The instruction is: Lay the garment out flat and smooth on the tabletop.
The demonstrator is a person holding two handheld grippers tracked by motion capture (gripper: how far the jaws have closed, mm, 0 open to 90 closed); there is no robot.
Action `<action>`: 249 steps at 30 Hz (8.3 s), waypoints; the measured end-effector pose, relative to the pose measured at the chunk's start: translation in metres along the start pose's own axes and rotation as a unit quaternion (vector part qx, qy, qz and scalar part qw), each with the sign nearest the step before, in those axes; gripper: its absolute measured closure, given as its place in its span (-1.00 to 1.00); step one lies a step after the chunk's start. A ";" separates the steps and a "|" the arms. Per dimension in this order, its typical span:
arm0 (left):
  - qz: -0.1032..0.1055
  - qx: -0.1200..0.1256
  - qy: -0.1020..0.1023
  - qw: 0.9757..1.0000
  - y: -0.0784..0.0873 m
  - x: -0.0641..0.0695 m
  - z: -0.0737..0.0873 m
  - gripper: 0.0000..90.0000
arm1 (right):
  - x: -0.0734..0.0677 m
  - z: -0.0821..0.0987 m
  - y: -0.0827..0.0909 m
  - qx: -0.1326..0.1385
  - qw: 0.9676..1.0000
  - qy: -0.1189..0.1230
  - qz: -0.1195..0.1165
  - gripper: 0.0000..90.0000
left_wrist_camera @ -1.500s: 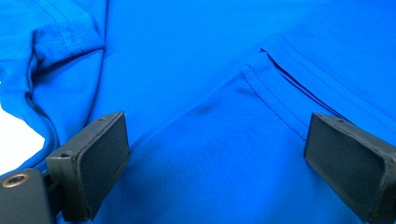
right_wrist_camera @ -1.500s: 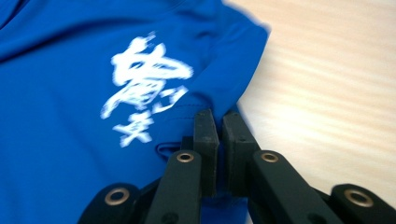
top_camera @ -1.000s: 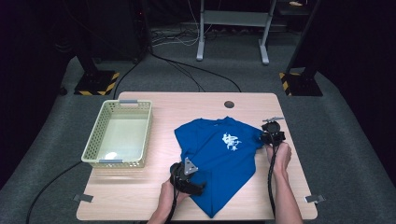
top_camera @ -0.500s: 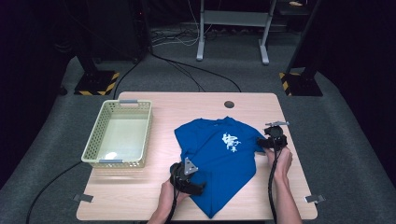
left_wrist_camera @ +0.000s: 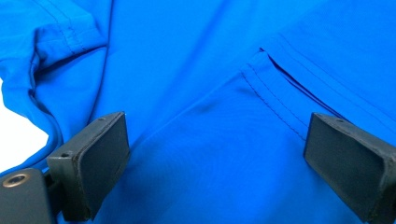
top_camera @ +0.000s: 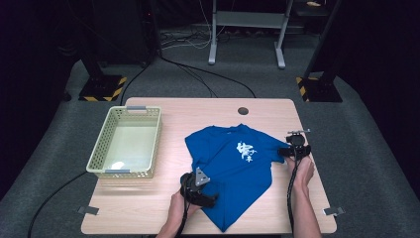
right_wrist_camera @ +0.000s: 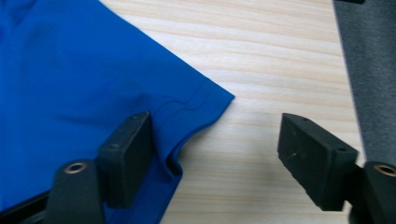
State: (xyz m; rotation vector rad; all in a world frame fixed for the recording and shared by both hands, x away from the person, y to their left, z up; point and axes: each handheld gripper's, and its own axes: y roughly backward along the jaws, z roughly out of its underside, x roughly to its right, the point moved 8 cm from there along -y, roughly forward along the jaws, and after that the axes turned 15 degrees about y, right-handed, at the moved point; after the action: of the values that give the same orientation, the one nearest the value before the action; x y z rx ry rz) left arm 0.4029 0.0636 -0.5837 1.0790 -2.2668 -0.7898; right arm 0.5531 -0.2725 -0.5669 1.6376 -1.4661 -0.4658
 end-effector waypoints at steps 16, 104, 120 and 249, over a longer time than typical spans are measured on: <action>0.000 0.000 0.000 1.000 0.000 0.000 0.000 -0.86 | -0.100 -0.004 0.048 0.105 0.981 0.067 -0.147 -0.98; -0.076 0.011 0.099 0.992 -0.049 -0.080 -0.105 0.87 | -0.112 0.021 0.032 0.124 0.980 0.088 -0.130 -0.95; -0.086 0.040 0.117 0.989 -0.032 -0.100 -0.107 0.91 | -0.111 0.021 0.032 0.124 0.980 0.087 -0.129 -0.94; -0.127 0.040 0.159 0.978 -0.019 -0.140 -0.095 -0.85 | -0.060 -0.010 0.011 0.071 0.988 0.058 -0.123 -1.00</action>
State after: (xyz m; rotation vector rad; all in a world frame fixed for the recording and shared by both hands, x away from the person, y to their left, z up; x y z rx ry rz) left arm 0.5527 0.1396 -0.5568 1.4412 -1.9314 -0.5749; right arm 0.5393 -0.2123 -0.5683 1.9386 -1.2412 -0.4016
